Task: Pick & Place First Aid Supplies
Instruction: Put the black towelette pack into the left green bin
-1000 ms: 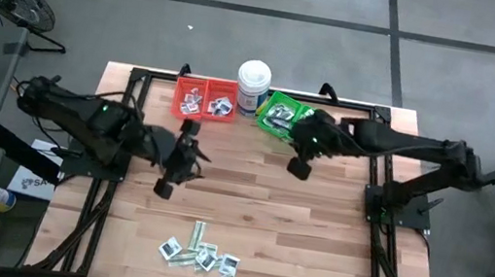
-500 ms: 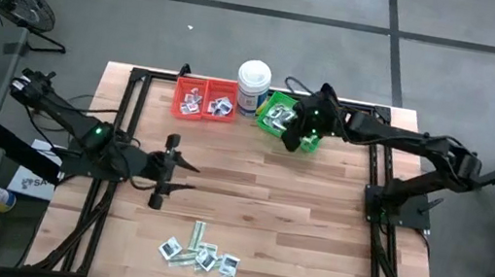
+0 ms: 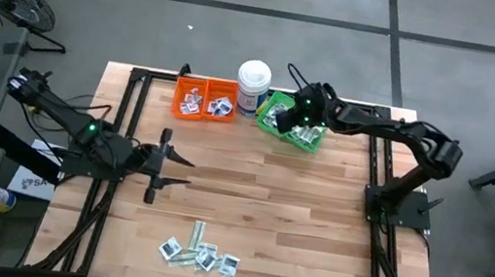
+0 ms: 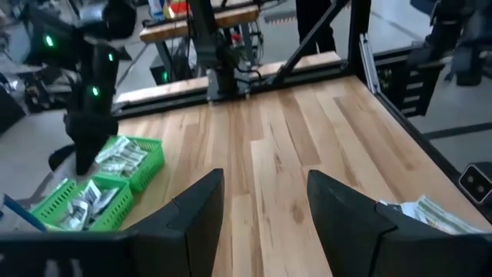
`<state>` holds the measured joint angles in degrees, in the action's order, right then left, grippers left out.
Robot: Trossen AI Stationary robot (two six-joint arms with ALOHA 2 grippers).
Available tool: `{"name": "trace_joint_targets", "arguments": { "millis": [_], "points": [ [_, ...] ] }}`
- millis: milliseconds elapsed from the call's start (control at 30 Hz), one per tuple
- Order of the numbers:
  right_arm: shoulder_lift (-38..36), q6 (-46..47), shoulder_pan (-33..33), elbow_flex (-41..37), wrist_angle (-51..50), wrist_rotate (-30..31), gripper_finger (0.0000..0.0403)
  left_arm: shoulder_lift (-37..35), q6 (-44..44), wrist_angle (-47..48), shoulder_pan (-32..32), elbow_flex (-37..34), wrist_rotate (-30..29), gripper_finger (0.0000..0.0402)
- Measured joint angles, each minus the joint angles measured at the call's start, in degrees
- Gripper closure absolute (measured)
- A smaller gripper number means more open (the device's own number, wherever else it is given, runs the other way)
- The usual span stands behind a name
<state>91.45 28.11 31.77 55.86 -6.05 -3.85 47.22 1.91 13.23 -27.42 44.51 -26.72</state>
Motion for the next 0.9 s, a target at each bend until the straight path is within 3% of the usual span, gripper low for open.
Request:
{"name": "trace_joint_targets", "arguments": {
  "millis": [200,600,900],
  "points": [
    [1.7,0.6,1.35,0.34,-0.19,-0.28,0.0388,-3.39,2.36,0.21,0.0,0.0,0.02,0.0218],
    [1.67,0.56,1.75,0.34,0.27,-1.32,0.0321,-5.44,3.82,0.25,0.0,0.0,0.52,0.0218],
    [-5.23,-4.9,1.75,0.34,-5.63,-9.31,0.029,-2.88,-1.24,2.39,0.01,0.04,4.88,0.0218]
  ]
}}
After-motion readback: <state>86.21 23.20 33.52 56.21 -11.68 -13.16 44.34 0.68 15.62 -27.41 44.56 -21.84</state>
